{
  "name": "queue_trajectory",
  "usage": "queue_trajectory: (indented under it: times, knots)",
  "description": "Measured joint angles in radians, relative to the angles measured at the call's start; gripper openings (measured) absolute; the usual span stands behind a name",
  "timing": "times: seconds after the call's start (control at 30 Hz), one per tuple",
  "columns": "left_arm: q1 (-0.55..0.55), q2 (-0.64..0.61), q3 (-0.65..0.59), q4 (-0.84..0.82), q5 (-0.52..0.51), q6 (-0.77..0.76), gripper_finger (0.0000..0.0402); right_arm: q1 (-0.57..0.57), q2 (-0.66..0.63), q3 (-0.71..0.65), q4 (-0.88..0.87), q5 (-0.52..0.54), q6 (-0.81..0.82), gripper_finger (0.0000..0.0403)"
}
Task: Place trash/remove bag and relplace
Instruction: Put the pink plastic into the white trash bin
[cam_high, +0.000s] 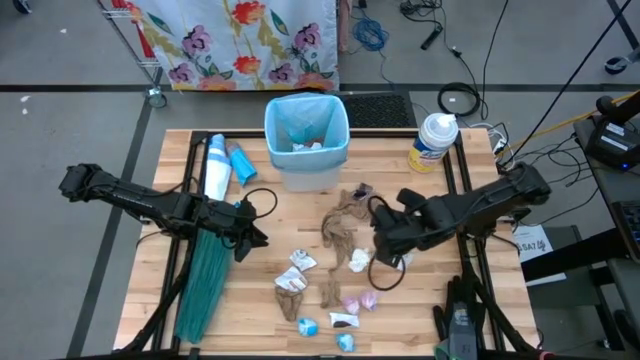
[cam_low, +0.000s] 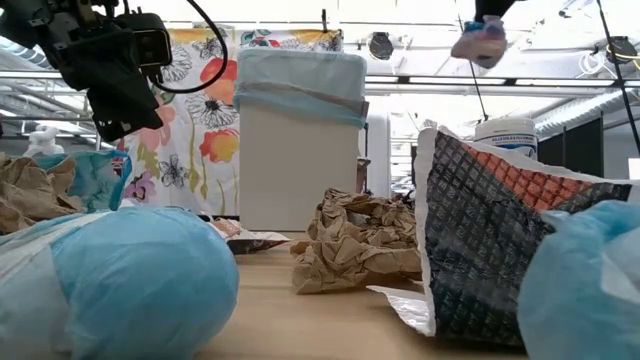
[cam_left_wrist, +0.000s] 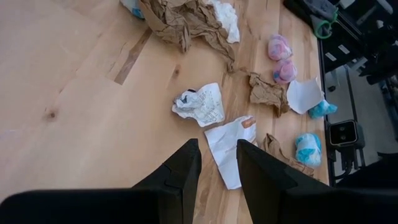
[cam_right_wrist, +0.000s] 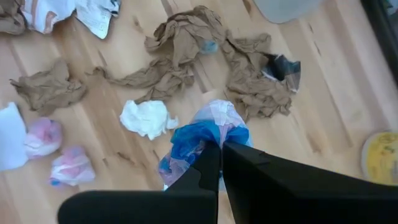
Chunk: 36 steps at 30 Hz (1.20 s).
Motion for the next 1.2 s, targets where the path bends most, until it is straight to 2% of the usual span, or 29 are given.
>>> queue_trajectory:
  times: [0.27,0.6,0.83,1.2]
  knots:
    - [0.000,0.000,0.000,0.000,0.000,0.000,0.0109,0.025,-0.101,-0.079,0.009,0.001,0.074,0.0000]
    - [0.000,0.000,0.000,0.000,0.000,0.000,0.0109,0.012,-0.115,-0.082,0.075,0.009,0.037,0.0000]
    - [0.000,0.000,0.000,0.000,0.000,0.000,0.0109,-0.067,-0.115,-0.082,0.273,0.008,-0.077,0.0000]
    - [0.000,0.000,0.000,0.000,0.000,0.000,0.0109,-0.256,-0.113,-0.082,0.727,-0.017,-0.281,0.0000]
